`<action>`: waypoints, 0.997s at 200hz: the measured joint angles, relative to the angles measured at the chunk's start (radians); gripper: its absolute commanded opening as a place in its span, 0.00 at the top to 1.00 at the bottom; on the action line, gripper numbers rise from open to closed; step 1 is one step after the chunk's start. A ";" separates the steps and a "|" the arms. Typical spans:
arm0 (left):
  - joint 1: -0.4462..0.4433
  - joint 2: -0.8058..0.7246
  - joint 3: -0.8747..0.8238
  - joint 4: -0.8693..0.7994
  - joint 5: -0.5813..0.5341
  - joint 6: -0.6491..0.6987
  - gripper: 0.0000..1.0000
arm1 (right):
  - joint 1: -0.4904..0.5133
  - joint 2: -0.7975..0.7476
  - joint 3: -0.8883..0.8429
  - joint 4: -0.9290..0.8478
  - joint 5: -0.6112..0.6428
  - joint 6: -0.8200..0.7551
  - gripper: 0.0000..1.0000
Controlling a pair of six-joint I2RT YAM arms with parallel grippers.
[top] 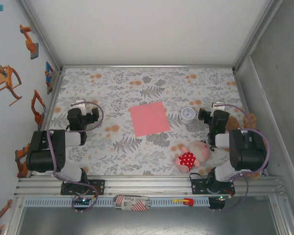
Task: Fold a paper plane with a square sheet of paper (pick it up from the middle)
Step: Rotate the square sheet of paper at the center of the table.
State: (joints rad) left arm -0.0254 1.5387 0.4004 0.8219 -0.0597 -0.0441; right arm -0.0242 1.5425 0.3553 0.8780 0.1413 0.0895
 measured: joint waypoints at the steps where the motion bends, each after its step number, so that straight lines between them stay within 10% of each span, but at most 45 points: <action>1: 0.000 0.000 0.000 0.000 0.000 0.000 0.04 | 0.000 0.000 0.000 0.000 0.000 0.000 0.01; 199: 0.000 -0.002 0.000 -0.002 -0.003 0.000 0.04 | 0.000 -0.009 0.000 -0.008 0.000 0.000 0.02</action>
State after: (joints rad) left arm -0.0254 1.5364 0.4004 0.8200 -0.0624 -0.0444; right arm -0.0242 1.5337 0.3553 0.8700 0.1413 0.0895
